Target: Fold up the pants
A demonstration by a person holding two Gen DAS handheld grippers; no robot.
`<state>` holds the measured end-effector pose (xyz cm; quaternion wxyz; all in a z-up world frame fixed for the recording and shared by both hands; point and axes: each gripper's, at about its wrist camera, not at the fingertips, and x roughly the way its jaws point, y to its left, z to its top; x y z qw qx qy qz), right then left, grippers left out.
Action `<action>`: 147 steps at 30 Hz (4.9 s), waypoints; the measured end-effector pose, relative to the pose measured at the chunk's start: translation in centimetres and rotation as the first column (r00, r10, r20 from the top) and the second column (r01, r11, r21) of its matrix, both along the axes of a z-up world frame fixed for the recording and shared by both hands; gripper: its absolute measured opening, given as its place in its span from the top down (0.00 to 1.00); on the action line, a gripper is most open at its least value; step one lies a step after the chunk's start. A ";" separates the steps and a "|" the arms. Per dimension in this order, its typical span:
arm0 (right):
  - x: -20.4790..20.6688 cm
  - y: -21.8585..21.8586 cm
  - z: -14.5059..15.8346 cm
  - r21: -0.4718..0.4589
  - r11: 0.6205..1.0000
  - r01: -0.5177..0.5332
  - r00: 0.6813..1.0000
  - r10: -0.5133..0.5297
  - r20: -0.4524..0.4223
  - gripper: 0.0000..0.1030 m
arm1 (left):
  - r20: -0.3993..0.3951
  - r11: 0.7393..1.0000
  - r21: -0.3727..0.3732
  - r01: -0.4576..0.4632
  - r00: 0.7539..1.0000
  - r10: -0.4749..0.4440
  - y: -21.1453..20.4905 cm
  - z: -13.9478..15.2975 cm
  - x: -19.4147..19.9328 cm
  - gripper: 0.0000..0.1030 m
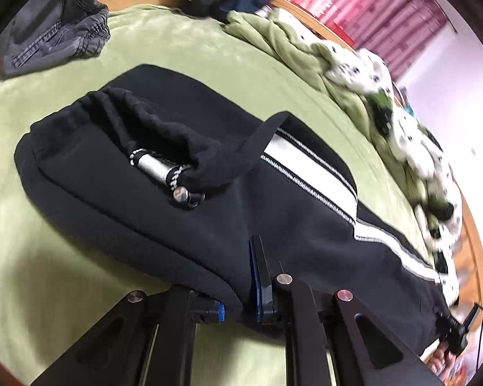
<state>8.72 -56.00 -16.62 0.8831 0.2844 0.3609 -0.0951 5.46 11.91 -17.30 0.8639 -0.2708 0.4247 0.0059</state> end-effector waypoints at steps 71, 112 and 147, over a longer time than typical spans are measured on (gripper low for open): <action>3.3 19.3 10.5 -0.473 0.816 -0.332 0.937 0.343 -0.066 0.38 | 0.038 0.980 0.194 0.041 0.998 -0.049 10.8 6.2 10.6 0.36; 4.4 23.0 6.9 -0.466 0.785 -0.409 0.910 0.389 -0.144 0.38 | 0.077 0.976 -0.055 -0.212 0.973 0.216 15.4 0.0 -5.5 0.95; 6.4 25.2 3.0 -0.526 0.678 -0.513 0.854 0.467 -0.231 0.39 | 0.030 0.981 0.190 0.048 0.998 -0.055 10.5 4.3 7.1 0.50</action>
